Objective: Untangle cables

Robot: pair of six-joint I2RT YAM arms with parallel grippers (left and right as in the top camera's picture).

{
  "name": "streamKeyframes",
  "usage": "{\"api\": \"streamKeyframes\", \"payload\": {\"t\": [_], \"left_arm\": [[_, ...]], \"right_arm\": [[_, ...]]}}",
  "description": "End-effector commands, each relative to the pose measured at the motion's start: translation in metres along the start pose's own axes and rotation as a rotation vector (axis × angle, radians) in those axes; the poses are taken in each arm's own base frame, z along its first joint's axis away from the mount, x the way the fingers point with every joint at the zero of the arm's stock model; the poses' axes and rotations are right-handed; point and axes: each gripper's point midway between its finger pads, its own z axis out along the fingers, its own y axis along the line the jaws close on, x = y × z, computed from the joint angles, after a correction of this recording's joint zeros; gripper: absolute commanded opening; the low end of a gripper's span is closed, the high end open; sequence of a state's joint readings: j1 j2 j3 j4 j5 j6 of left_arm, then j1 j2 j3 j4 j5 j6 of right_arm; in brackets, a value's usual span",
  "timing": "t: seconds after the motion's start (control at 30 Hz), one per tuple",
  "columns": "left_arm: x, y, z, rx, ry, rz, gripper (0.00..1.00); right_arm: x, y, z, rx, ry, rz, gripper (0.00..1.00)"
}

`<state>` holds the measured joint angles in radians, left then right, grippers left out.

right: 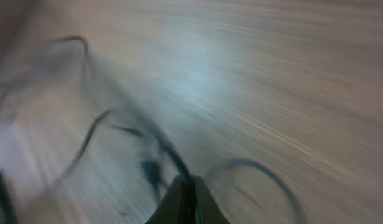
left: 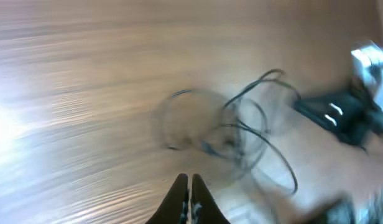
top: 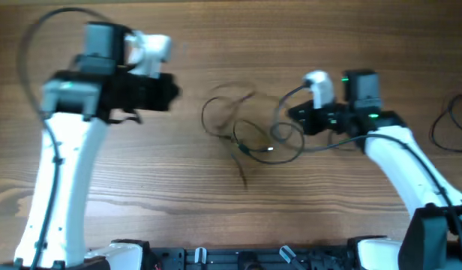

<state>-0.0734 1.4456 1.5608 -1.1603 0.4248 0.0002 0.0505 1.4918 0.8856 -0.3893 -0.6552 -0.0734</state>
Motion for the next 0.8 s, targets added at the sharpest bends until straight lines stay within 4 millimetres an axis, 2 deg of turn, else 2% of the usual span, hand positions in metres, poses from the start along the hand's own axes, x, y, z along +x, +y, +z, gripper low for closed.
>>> {"api": "streamKeyframes", "payload": {"t": [0.0, 0.03, 0.13, 0.17, 0.27, 0.33, 0.4, 0.47, 0.53, 0.7, 0.77], "left_arm": [[-0.013, 0.043, -0.030, -0.051, -0.099, -0.240, 0.04], [-0.016, 0.045, -0.036, 0.000, -0.118, -0.268, 0.04], [-0.022, 0.049, -0.039, 0.006, -0.144, -0.272, 0.04], [-0.022, 0.046, -0.039, 0.020, -0.143, -0.270, 0.04], [-0.021, 0.020, -0.032, 0.132, -0.112, -0.239, 0.04], [-0.019, 0.006, -0.022, 0.153, -0.080, -0.200, 0.16], [-0.018, -0.005, -0.011, 0.174, -0.053, -0.171, 0.30], [-0.016, -0.019, 0.001, 0.197, -0.020, -0.152, 0.68], [-0.016, -0.033, 0.015, 0.221, 0.016, -0.202, 1.00], [-0.017, -0.069, 0.063, 0.263, 0.128, -0.447, 1.00], [-0.014, -0.082, 0.091, 0.261, 0.197, -0.626, 1.00]], "right_arm": [[-0.002, -0.050, -0.033, 0.125, -0.055, 0.154, 0.04], [0.001, -0.054, -0.037, 0.117, -0.057, 0.188, 0.04], [0.003, -0.057, -0.039, 0.127, -0.053, 0.208, 0.04], [0.002, -0.053, -0.038, 0.105, -0.054, 0.203, 0.04], [-0.004, -0.017, -0.035, -0.086, -0.071, 0.117, 0.04], [-0.013, 0.017, -0.040, -0.272, -0.117, -0.001, 0.04], [-0.018, 0.039, -0.049, -0.400, -0.161, -0.074, 0.04], [-0.021, 0.056, -0.059, -0.494, -0.200, -0.134, 0.04], [-0.023, 0.065, -0.065, -0.544, -0.224, -0.169, 0.04], [-0.024, 0.076, -0.072, -0.615, -0.242, -0.179, 0.04], [-0.023, 0.079, -0.070, -0.622, -0.235, -0.182, 0.04]]}}
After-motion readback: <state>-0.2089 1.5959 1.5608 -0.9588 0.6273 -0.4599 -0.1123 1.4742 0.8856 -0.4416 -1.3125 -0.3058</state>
